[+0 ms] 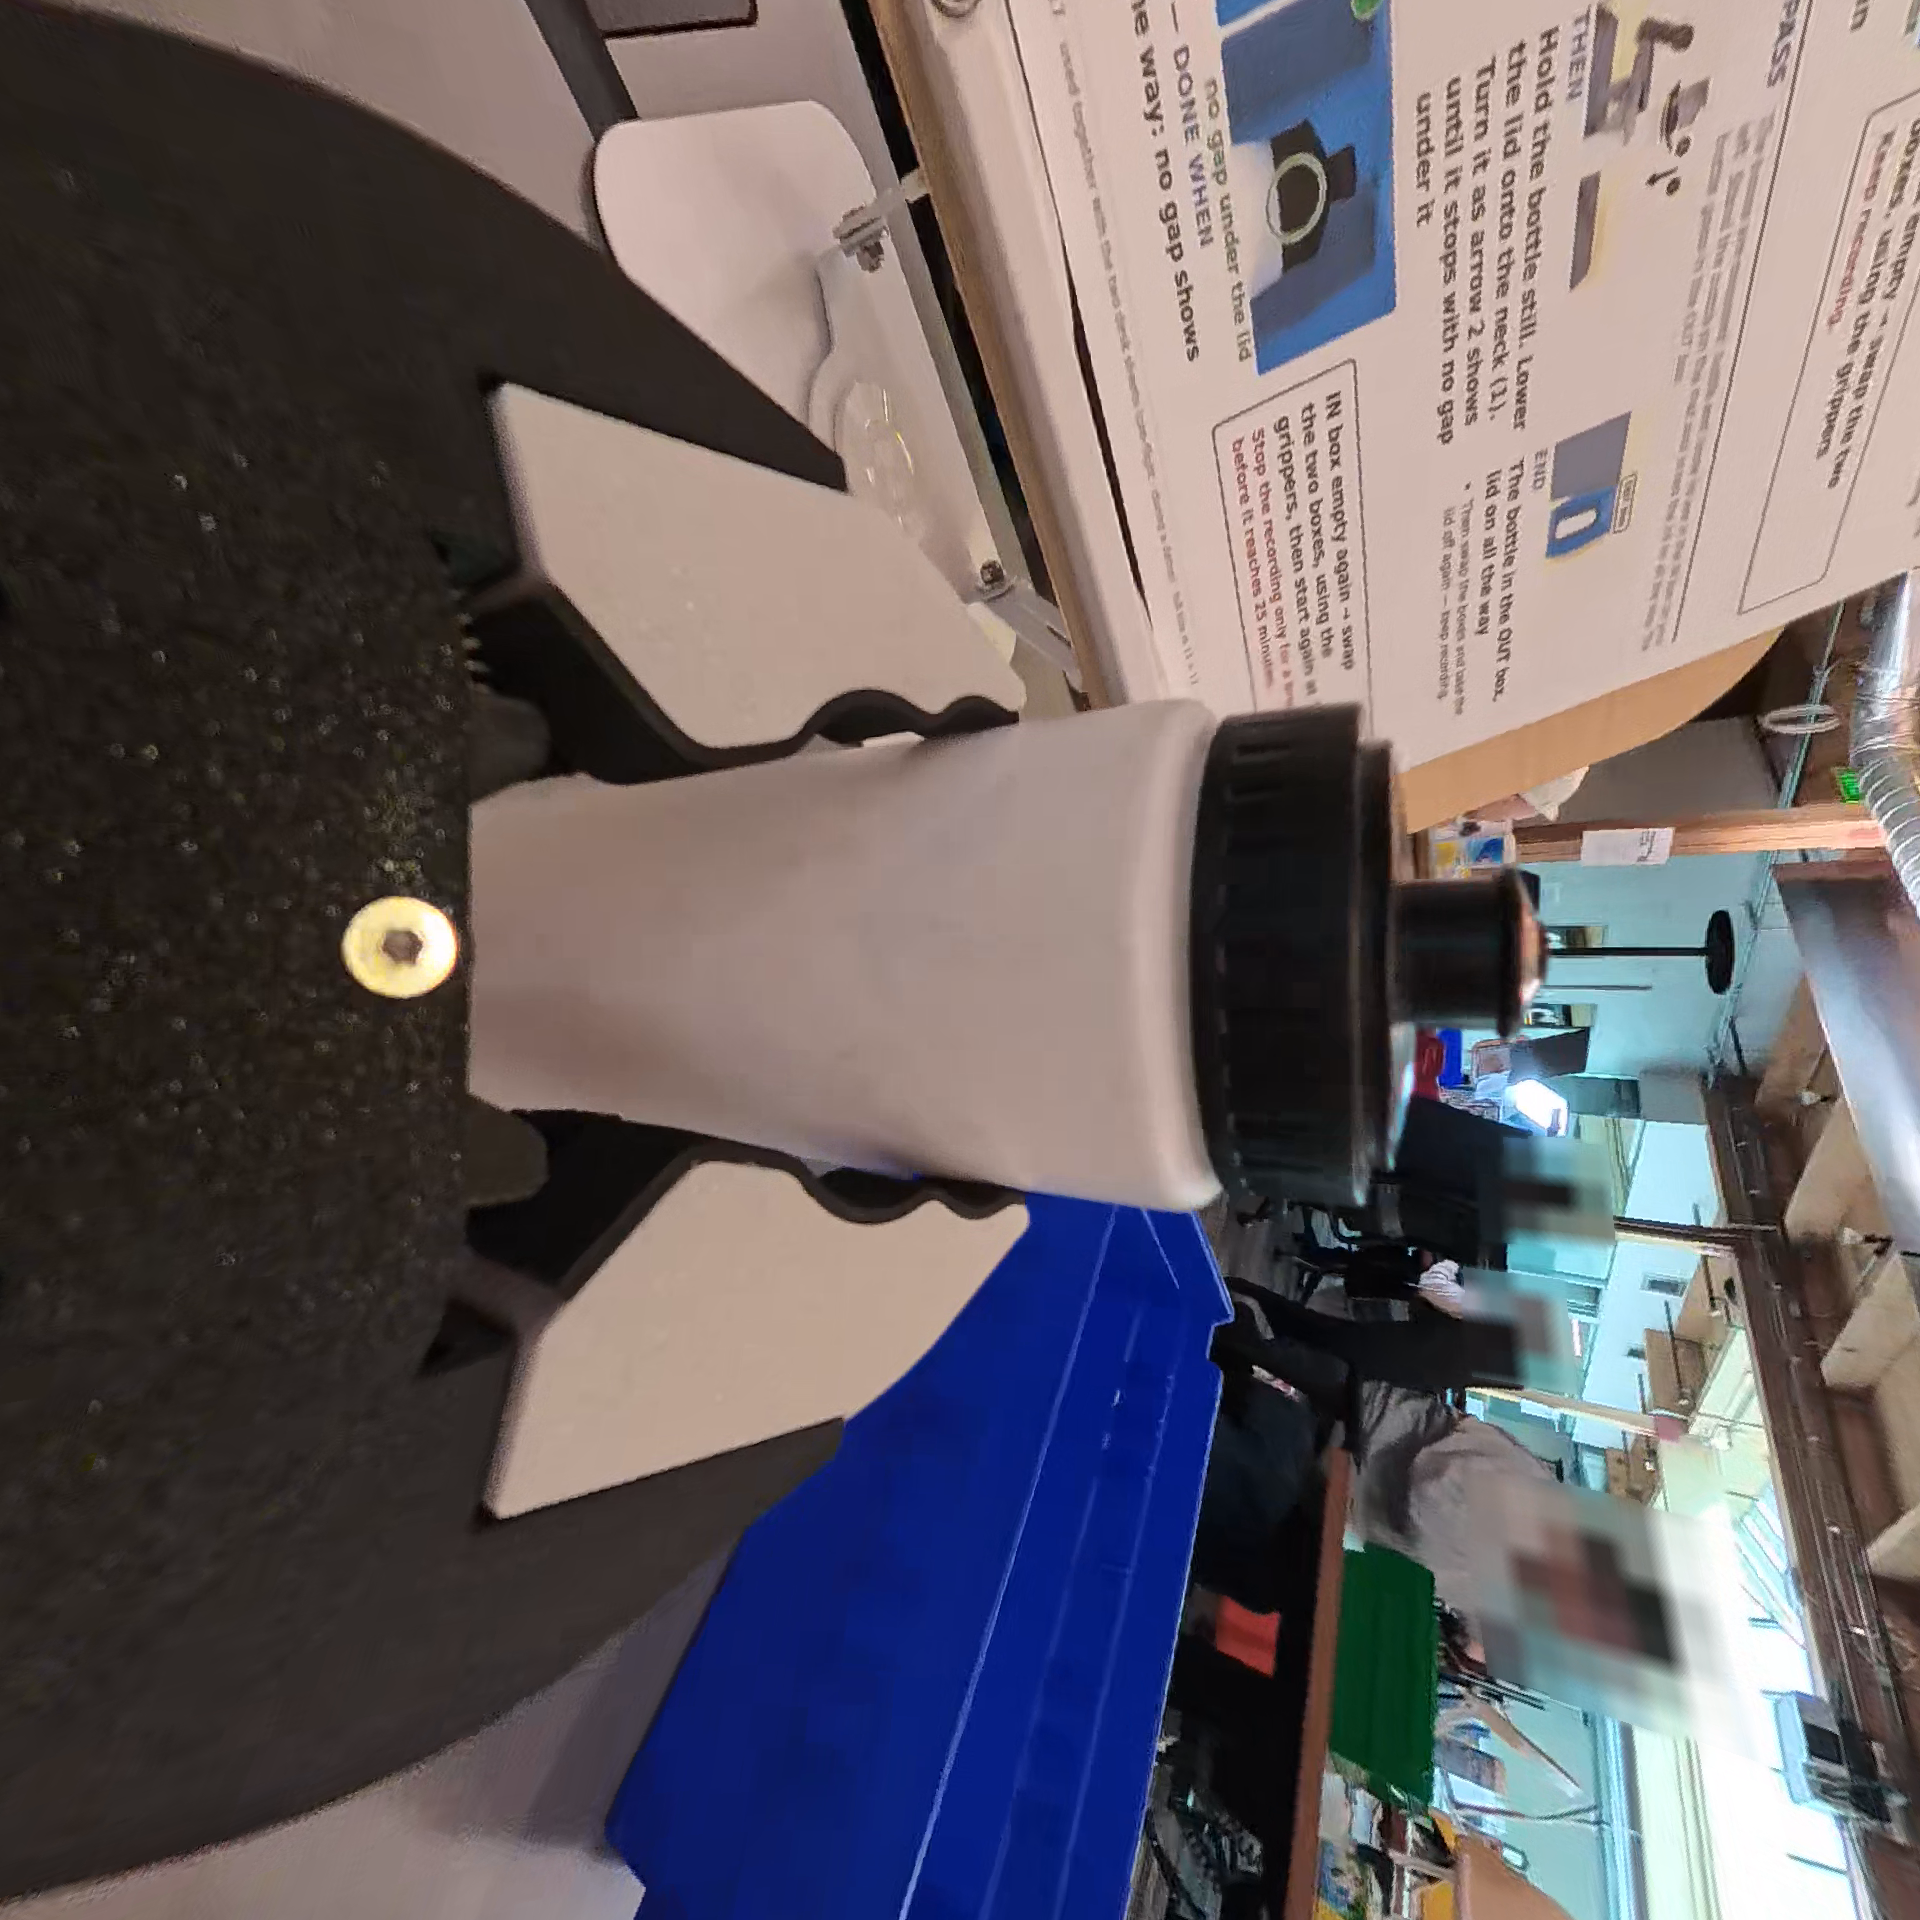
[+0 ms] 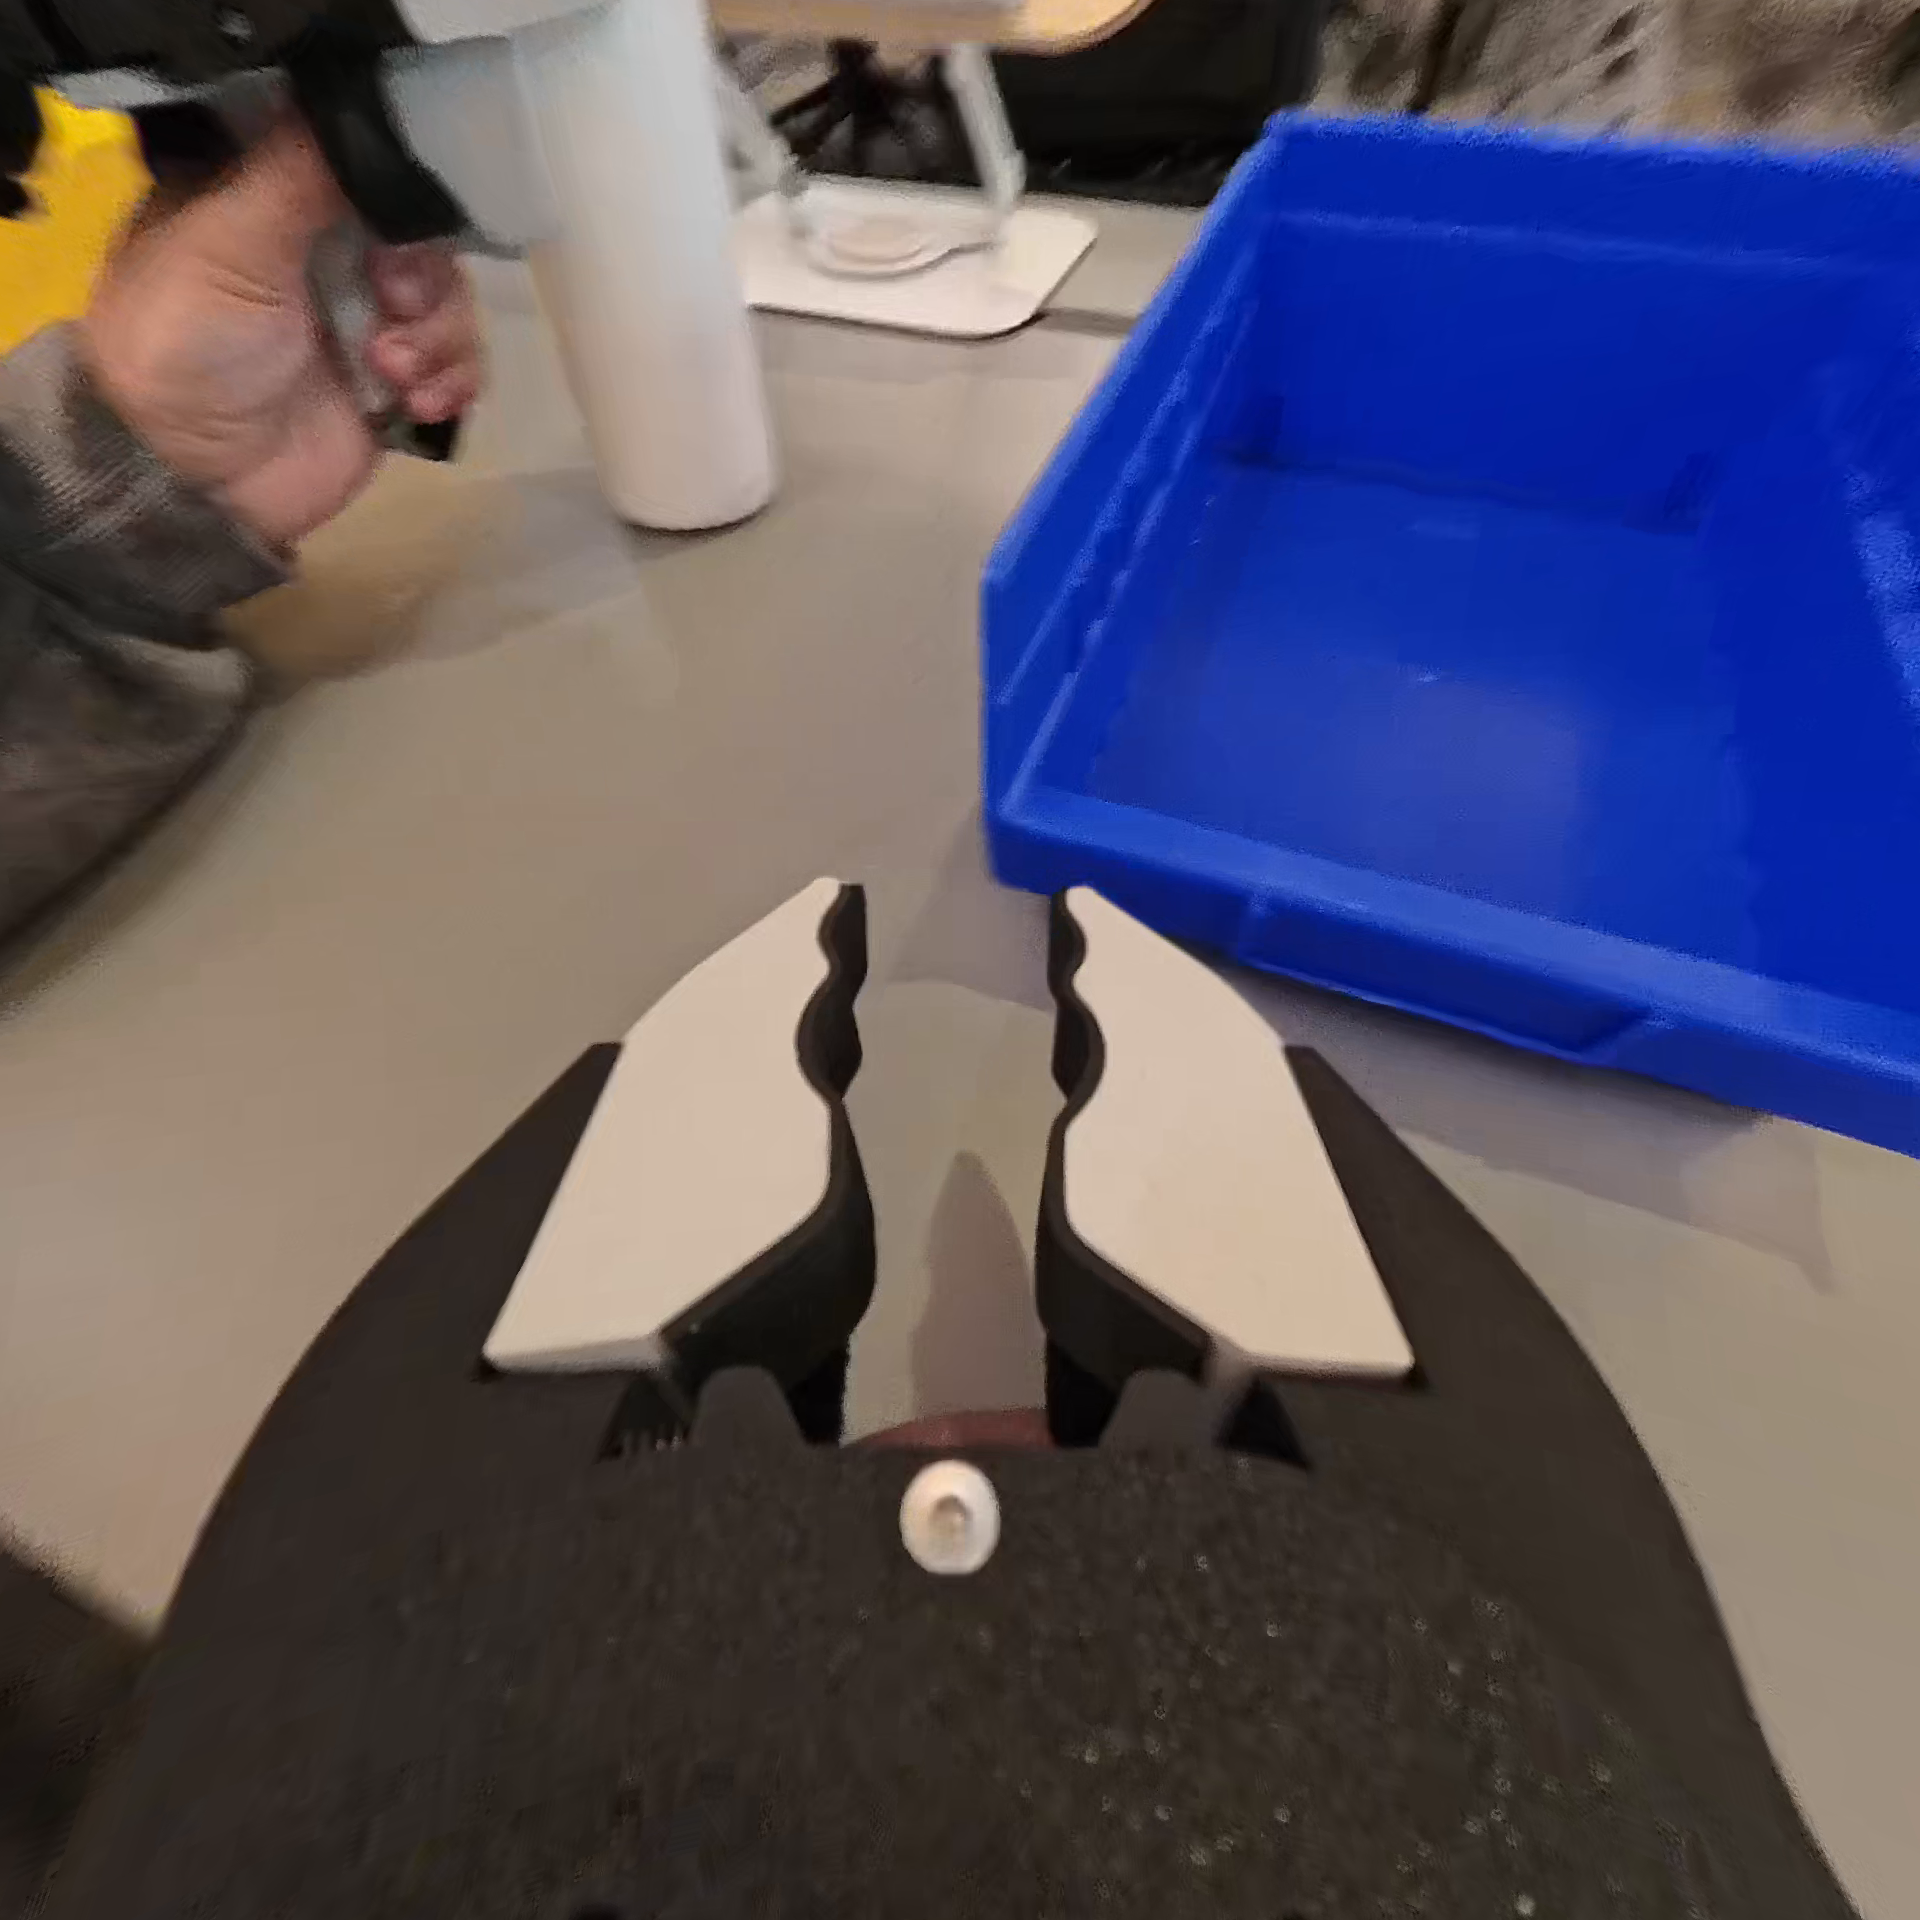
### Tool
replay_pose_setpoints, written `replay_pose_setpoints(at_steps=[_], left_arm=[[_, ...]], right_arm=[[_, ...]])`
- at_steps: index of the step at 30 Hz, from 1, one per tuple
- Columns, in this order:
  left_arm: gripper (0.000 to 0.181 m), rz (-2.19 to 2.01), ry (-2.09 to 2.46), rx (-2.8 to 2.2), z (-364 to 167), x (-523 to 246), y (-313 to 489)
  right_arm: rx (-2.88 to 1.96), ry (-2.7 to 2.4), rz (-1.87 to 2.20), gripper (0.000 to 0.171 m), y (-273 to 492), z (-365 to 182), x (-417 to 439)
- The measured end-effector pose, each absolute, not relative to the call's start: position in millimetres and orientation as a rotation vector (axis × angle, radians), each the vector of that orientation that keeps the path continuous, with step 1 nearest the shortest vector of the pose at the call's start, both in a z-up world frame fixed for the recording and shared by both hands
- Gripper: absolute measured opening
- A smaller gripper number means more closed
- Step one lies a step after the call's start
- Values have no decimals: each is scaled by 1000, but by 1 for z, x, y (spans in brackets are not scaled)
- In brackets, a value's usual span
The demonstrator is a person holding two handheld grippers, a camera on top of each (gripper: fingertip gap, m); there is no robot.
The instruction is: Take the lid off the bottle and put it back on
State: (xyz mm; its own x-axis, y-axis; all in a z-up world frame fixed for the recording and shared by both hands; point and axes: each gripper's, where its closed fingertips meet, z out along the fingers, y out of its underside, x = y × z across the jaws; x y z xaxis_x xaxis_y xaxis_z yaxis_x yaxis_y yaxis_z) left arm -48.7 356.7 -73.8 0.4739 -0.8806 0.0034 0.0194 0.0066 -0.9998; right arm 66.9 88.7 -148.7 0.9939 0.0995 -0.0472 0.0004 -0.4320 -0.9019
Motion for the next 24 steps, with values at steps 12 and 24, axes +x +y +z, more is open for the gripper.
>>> replay_pose_setpoints(at_steps=[12, 24], left_arm=[[81, -875, 865, -1377, -75, -50, 343], [81, -928, 917, -1361, -75, -53, 328]], right_arm=[[-2224, -706, 226, 76, 183, -24, -2], [-2522, -1136, 40, 90, 328, -23, -59]])
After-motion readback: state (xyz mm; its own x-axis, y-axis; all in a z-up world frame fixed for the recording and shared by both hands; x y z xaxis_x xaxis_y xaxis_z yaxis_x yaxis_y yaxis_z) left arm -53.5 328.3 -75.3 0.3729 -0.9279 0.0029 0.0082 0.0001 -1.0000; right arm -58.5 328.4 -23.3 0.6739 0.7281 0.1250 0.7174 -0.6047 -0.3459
